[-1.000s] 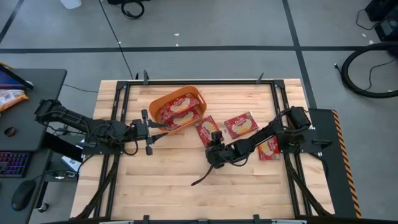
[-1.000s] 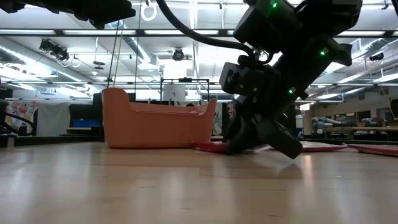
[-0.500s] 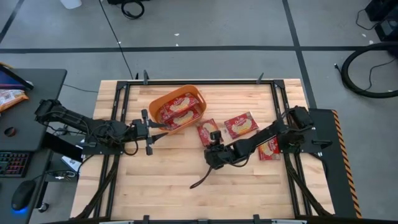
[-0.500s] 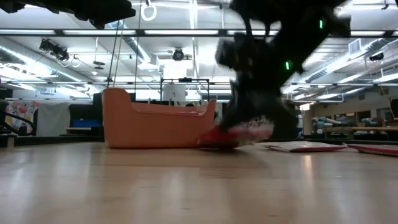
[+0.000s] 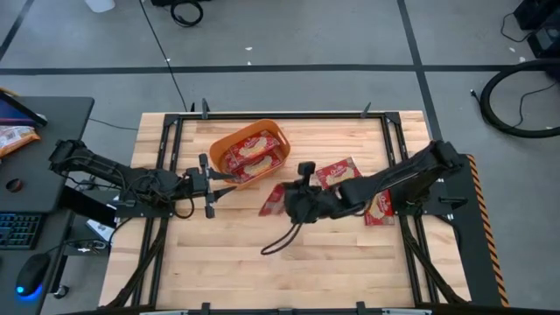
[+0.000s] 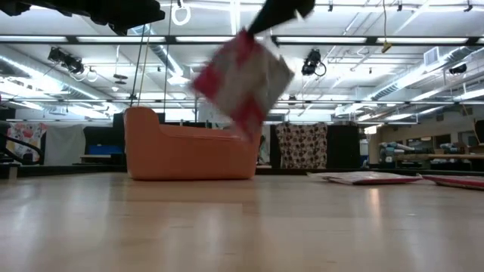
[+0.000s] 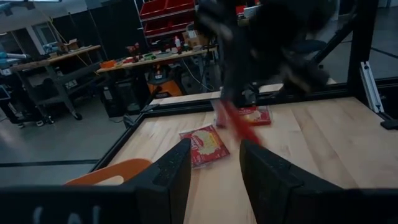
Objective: Sort popcorn bags into baskets
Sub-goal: Put the red popcorn bag into the orange bin
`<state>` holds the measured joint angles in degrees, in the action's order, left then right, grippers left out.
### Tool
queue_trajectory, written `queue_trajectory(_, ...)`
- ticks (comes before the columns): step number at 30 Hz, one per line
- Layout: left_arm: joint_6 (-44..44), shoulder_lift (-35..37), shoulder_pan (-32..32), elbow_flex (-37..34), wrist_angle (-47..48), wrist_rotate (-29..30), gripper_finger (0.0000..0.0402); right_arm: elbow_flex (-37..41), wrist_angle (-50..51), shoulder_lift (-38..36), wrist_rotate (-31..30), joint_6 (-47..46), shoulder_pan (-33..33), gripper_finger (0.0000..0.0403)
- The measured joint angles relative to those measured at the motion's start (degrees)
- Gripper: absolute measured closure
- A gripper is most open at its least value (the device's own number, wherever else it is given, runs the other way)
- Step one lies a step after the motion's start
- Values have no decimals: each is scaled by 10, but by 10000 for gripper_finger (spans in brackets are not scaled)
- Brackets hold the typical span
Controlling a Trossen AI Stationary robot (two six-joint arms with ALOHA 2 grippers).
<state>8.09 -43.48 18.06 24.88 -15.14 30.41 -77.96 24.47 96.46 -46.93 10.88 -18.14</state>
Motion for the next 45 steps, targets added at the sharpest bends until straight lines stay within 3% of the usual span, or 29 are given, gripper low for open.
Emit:
queue_trajectory(5,0,0,0,0,0,0,260,-34,-23,-31,-4,86,15,397)
queue_trajectory(12,0,0,0,0,0,0,260,-36,-148,-49,5,285,54,397)
queue_trajectory(16,0,0,0,0,-1,0,260,-36,-190,-48,63,359,94,396)
queue_trajectory(26,-4,0,0,0,-6,-2,260,-36,-223,-46,301,369,219,394)
queue_trajectory(32,-11,0,0,0,-15,-117,260,-37,-275,-28,422,370,272,393)
queue_trajectory(38,3,0,2,0,-23,-216,260,-36,-310,5,489,373,300,393)
queue_trajectory(45,1,0,2,0,-22,-232,260,-36,-330,25,508,422,307,394)
